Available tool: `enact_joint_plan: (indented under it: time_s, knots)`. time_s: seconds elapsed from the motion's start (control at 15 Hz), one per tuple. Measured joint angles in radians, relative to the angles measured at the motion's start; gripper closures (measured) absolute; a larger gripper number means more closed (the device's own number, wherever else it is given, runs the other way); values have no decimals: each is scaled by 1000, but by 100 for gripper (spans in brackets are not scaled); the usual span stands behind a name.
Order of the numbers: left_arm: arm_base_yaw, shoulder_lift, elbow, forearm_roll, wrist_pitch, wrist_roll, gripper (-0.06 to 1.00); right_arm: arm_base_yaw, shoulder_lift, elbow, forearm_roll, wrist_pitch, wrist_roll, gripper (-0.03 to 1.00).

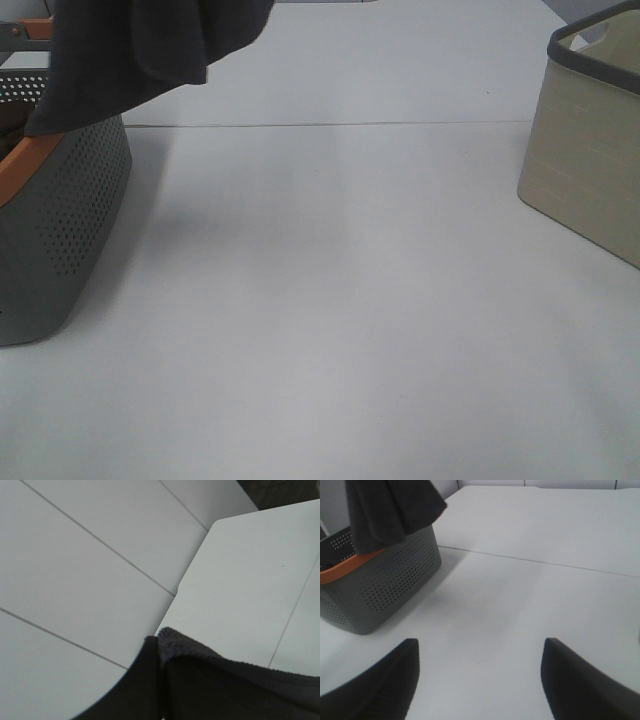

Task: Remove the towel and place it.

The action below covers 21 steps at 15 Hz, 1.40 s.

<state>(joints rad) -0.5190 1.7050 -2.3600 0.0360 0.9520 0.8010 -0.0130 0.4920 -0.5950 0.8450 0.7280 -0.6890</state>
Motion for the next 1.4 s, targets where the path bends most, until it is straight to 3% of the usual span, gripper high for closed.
enact_joint_plan:
  time_s: [0.13, 0.4, 0.73, 1.07, 1.4]
  knots:
    - [-81, 56, -31, 4, 1, 0, 94, 0, 78, 0, 93, -4, -111, 35]
    - [-165, 139, -34, 9, 21, -20, 94, 0, 216, 0, 265, -9, -326, 35]
    - [-191, 188, -34, 11, 26, -32, 94, 0, 266, 0, 327, -2, -400, 35]
    - [-212, 190, -34, 7, 30, -35, 94, 0, 266, 0, 377, 97, -452, 38]
    - [-212, 190, -34, 7, 44, -35, 94, 0, 266, 0, 399, 101, -470, 38]
